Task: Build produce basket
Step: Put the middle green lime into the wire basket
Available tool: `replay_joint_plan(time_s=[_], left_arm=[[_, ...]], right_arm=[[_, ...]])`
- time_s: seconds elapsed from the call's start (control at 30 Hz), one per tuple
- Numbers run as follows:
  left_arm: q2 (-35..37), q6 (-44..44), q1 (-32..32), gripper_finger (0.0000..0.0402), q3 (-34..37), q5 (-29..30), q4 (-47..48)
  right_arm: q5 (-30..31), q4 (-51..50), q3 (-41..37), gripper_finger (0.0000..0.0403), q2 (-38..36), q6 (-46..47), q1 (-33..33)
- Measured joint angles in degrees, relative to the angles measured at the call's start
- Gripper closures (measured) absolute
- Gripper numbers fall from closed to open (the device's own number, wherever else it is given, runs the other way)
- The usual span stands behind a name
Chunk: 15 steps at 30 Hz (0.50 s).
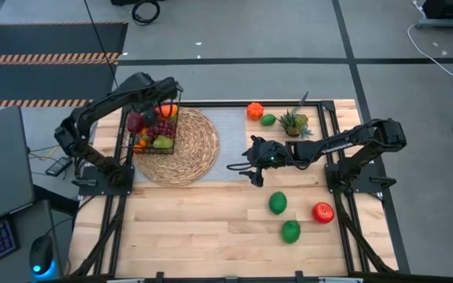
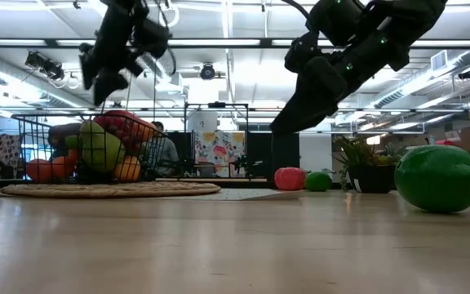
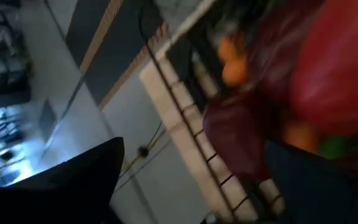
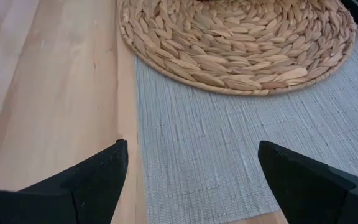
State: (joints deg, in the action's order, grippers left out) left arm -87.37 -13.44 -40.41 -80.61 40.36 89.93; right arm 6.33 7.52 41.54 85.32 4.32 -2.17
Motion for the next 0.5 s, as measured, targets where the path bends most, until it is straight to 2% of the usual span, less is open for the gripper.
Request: replay_joint_plan(time_s=[0.13, 0.27, 0.43, 0.5], left_arm=[[0.0, -1.2, 4.7, 0.0005, -6.6, -2.9, -3.8], [0.1, -1.7, 10.8, 0.0005, -10.5, -7.3, -12.7], [0.9, -0.9, 19.6, 0.0005, -8.9, -10.7, -28.7], [0.9, -0.6, 22.8, 0.0005, -7.5, -11.9, -34.0]], right_arm=[[0.0, -0.7, 0.0, 0.0038, 0.0, 0.0, -0.3], [0.1, -1.4, 0.0, 0.0038, 0.0, 0.0, -0.2], [7.1, -4.7, 0.0, 0.0038, -0.3, 1.7, -0.4], [7.9, -7.3, 0.0, 0.004, -1.2, 2.1, -0.7]])
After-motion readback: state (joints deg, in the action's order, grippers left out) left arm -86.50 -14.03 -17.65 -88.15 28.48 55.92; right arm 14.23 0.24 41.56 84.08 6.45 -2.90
